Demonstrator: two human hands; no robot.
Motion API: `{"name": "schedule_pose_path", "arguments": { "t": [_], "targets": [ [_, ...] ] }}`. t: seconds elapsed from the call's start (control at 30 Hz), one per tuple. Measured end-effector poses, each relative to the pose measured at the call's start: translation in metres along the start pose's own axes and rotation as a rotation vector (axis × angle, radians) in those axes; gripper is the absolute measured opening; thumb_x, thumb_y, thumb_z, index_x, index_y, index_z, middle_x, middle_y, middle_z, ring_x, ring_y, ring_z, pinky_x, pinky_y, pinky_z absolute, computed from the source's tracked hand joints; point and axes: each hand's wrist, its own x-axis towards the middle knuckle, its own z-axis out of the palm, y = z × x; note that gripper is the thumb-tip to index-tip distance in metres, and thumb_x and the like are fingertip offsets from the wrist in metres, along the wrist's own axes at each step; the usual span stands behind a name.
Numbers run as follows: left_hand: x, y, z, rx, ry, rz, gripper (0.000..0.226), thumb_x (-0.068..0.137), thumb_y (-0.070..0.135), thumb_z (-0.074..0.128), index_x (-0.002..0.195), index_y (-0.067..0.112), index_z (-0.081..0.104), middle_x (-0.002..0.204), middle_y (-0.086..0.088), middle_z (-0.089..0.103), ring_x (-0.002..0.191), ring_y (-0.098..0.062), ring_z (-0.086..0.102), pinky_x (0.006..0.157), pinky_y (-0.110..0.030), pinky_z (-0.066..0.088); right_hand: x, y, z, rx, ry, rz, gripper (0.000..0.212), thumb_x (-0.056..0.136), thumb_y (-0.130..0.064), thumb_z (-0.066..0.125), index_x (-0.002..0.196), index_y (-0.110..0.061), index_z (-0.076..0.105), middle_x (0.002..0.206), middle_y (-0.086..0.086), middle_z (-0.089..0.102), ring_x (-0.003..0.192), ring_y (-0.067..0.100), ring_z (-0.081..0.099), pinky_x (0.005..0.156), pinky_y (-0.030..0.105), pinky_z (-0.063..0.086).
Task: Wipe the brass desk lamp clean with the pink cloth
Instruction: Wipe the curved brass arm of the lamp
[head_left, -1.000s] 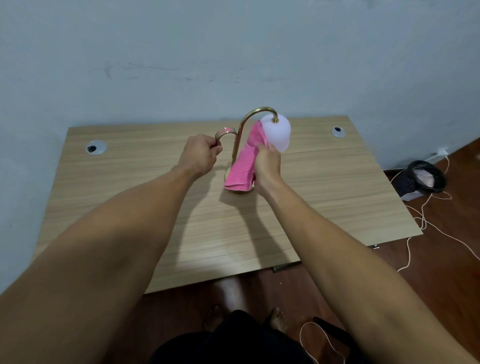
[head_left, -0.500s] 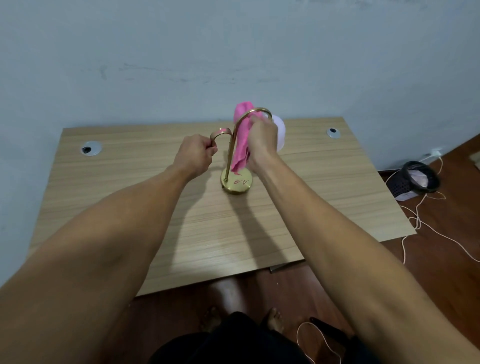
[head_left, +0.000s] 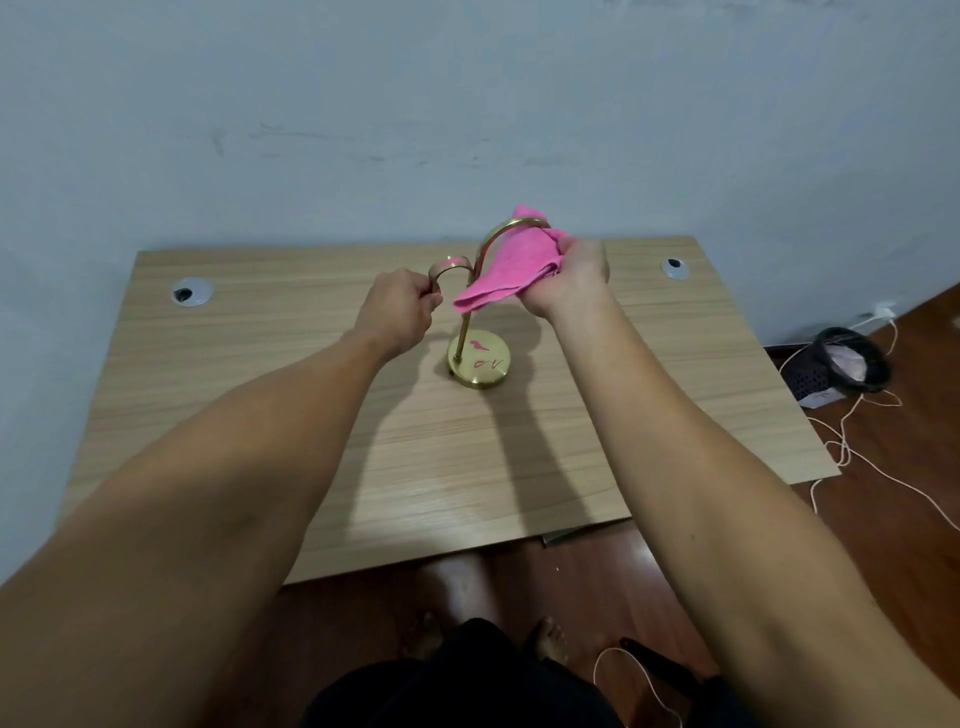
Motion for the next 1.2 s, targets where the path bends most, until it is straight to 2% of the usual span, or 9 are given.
{"name": "schedule_pose_path", "arguments": {
  "t": [0.07,0.17,0.27,0.37,0.67,0.73,0.87,1.0,1.2],
  "targets": [
    [0.001,-0.002,0.001,-0.014,-0.002,-0.003,0.019,0.094,0.015,0.061,0.081,0.007,0.073,0.069,-0.014,0.066,0.070,-0.032,0.060,0.066,-0.034,0.046,-0.011,0.012,0.005,0.017,-0.089,-0.131,0.026,0.092,0.000,0.045,0.101,-0.002,0.069,0.108,0.009,0.073,0.095,0.024,0.066,0.093,0.032,0.051],
    [0.001,-0.003,0.002,-0.022,-0.004,-0.015,0.019,0.094,0.016,0.061,0.080,0.010,0.072,0.072,-0.016,0.068,0.069,-0.031,0.060,0.067,-0.034,0.047,-0.033,0.044,0.008,-0.463,-0.139,-0.443,0.017,0.087,-0.017,0.045,0.078,-0.012,0.059,0.077,0.000,0.053,0.068,0.019,0.048,0.068,0.038,0.042],
    [0.000,-0.003,0.002,-0.025,0.001,-0.020,0.019,0.094,0.017,0.062,0.081,0.010,0.073,0.069,-0.013,0.066,0.067,-0.027,0.056,0.065,-0.028,0.039,-0.032,0.071,-0.017,-1.036,-0.270,-0.740,0.034,0.103,-0.025,0.034,0.118,-0.018,0.063,0.088,-0.005,0.059,0.073,0.014,0.053,0.069,0.026,0.043],
    [-0.001,-0.003,0.002,-0.014,-0.005,-0.012,0.019,0.093,0.017,0.062,0.080,0.010,0.073,0.071,-0.013,0.067,0.069,-0.027,0.059,0.066,-0.028,0.040,-0.025,0.077,-0.042,-1.366,-0.242,-0.814,0.042,0.110,-0.020,0.031,0.149,-0.023,0.046,0.084,0.008,0.061,0.062,0.019,0.054,0.046,0.005,0.034],
    [0.002,-0.002,0.001,0.008,-0.013,-0.001,0.018,0.093,0.019,0.062,0.081,0.012,0.073,0.075,-0.014,0.072,0.075,-0.033,0.067,0.072,-0.038,0.054,-0.035,0.024,-0.003,-0.539,-0.112,-0.441,0.021,0.088,-0.006,0.053,0.084,-0.009,0.073,0.093,0.007,0.072,0.086,0.024,0.067,0.092,0.039,0.057],
    [0.001,-0.001,0.000,0.014,-0.014,0.005,0.018,0.093,0.018,0.062,0.083,0.011,0.075,0.077,-0.014,0.073,0.077,-0.033,0.067,0.073,-0.039,0.055,-0.045,0.008,-0.005,-0.313,-0.007,-0.332,0.022,0.085,0.006,0.052,0.080,-0.006,0.069,0.096,0.016,0.070,0.085,0.032,0.067,0.084,0.044,0.058],
    [0.000,-0.001,0.000,-0.004,-0.011,-0.002,0.018,0.095,0.017,0.061,0.085,0.009,0.074,0.080,-0.014,0.073,0.079,-0.033,0.067,0.075,-0.039,0.055,-0.051,-0.021,-0.015,-0.177,0.176,-0.517,0.024,0.101,0.001,0.039,0.104,0.000,0.063,0.106,0.012,0.070,0.086,0.022,0.067,0.057,0.014,0.051],
    [-0.001,0.000,0.001,-0.015,-0.007,-0.013,0.019,0.095,0.017,0.060,0.084,0.010,0.073,0.079,-0.014,0.072,0.078,-0.033,0.066,0.073,-0.037,0.053,-0.054,-0.035,-0.009,-0.446,0.212,-0.944,0.026,0.103,-0.014,0.042,0.111,-0.014,0.066,0.095,-0.006,0.067,0.085,0.006,0.062,0.072,0.019,0.047],
    [-0.001,0.000,0.002,-0.025,-0.006,-0.022,0.018,0.095,0.017,0.061,0.083,0.010,0.073,0.077,-0.016,0.071,0.076,-0.035,0.065,0.074,-0.039,0.053,-0.019,0.006,-0.010,-1.291,-0.126,-0.941,0.040,0.103,-0.028,0.033,0.127,-0.019,0.064,0.127,0.002,0.065,0.128,0.027,0.056,0.109,0.040,0.042]
  ]
}}
